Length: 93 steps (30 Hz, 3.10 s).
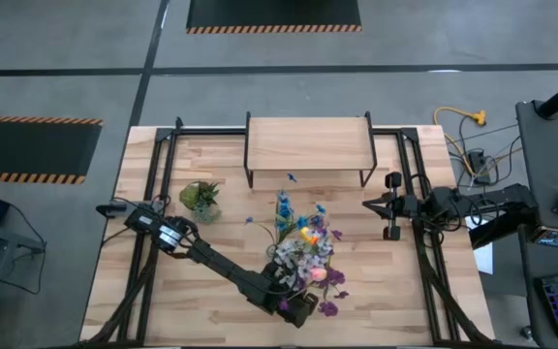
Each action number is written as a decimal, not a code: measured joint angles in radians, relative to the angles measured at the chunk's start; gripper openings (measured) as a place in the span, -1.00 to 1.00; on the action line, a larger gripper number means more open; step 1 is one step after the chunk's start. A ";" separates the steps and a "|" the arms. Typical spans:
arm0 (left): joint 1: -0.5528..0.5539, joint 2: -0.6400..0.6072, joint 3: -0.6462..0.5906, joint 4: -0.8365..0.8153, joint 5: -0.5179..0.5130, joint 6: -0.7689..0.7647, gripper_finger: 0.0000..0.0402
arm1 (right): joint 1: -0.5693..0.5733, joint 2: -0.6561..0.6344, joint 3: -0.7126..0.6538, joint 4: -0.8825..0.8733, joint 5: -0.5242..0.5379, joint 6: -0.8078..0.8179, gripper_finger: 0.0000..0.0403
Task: Pick and place flowers into a vace then onto a shelf
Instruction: Put the red tulip into the left transparent vase
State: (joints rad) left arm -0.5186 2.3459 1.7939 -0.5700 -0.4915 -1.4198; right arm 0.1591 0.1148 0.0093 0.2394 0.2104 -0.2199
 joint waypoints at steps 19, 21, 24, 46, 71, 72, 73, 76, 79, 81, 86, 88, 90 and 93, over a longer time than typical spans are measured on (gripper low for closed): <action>-0.011 -0.008 0.040 0.011 0.053 0.073 -0.77 | 0.000 0.000 0.000 0.000 0.000 0.000 -0.96; -0.011 -0.008 0.040 0.011 0.053 0.073 -0.77 | 0.000 0.000 0.000 0.000 0.000 0.000 -0.96; -0.011 -0.008 0.040 0.011 0.057 0.075 -0.77 | 0.000 0.000 0.000 0.000 0.000 0.000 -0.96; -0.006 -0.014 0.040 0.100 0.107 0.259 -0.36 | 0.000 0.000 0.000 0.000 0.000 0.002 -0.96; 0.004 0.029 0.043 0.073 0.141 0.229 -0.43 | 0.000 0.000 0.000 0.000 0.000 0.000 -0.96; 0.005 0.029 0.043 0.069 0.146 0.224 -0.49 | 0.000 0.000 0.000 -0.001 0.000 0.000 -0.96; 0.005 0.029 0.042 0.064 0.152 0.219 -0.55 | 0.000 0.000 0.000 0.000 0.000 0.000 -0.96; 0.007 0.029 0.041 0.051 0.181 0.203 -0.72 | 0.000 0.000 0.000 0.000 0.000 0.000 -0.96; 0.012 0.029 0.040 0.046 0.215 0.199 -0.89 | 0.000 0.000 0.000 0.000 0.000 0.000 -0.96; 0.015 0.029 0.040 0.047 0.239 0.198 -0.97 | 0.000 0.000 0.000 0.000 0.000 0.000 -0.96; 0.020 0.023 0.041 0.026 0.279 0.185 -0.99 | 0.000 0.000 0.000 0.000 0.000 0.000 -0.96; 0.019 0.015 0.041 -0.004 0.291 0.162 -1.00 | 0.000 0.000 0.000 -0.001 0.000 0.000 -0.96; 0.015 0.004 0.041 -0.031 0.299 0.154 -1.00 | 0.000 0.000 0.000 -0.001 0.000 0.000 -0.96; 0.014 -0.008 0.040 -0.044 0.303 0.154 -1.00 | 0.000 0.000 0.000 -0.002 0.000 0.000 -0.96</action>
State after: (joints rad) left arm -0.5041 2.3375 1.8339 -0.6144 -0.1881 -1.2663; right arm 0.1592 0.1146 0.0093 0.2375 0.2104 -0.2199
